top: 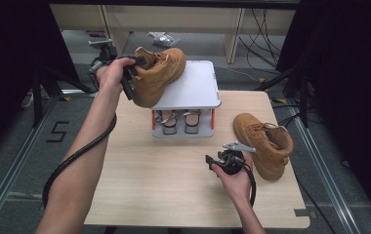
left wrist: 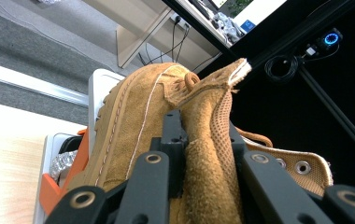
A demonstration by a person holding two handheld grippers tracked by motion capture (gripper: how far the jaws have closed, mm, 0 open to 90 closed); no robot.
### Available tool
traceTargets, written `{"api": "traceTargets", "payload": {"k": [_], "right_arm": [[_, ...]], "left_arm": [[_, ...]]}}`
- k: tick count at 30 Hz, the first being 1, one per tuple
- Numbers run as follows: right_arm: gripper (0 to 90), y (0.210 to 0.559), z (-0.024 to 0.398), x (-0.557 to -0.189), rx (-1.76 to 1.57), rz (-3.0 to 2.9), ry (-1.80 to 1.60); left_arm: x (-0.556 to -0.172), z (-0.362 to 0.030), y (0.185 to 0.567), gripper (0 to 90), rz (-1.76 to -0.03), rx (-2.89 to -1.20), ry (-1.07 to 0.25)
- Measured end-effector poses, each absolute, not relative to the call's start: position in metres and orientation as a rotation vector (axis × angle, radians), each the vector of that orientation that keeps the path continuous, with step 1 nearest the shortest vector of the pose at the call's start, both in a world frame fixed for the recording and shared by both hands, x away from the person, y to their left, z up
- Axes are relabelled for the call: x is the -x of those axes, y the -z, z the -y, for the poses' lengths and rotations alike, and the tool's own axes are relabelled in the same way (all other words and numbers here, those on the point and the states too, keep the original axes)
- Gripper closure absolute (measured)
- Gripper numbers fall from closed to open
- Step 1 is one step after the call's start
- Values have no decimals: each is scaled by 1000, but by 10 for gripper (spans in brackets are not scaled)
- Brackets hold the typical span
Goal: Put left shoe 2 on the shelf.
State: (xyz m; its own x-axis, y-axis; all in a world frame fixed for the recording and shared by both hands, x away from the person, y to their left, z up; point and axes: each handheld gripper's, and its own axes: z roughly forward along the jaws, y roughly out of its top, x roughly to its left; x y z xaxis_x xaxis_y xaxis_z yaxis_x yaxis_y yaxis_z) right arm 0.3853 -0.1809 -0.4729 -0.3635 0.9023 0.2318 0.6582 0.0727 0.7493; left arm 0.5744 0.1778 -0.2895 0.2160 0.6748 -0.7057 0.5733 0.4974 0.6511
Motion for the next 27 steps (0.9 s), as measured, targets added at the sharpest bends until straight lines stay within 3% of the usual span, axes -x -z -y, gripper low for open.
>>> {"api": "traceTargets", "payload": {"k": [15,23,27], "right_arm": [[453,475,181,-386,-1557,-2061,-1175],[443,477,177,-386,-1579,-2077,-1162],[439,477,176,-385,-1578,-2086,-1180]], "left_arm": [[-581,-175,291,678,-1417,-1165,-120],[-580,-178,290,488,-1380,-1149,-130],[-575,-181,286,445,-1363,-1144,-159]]}}
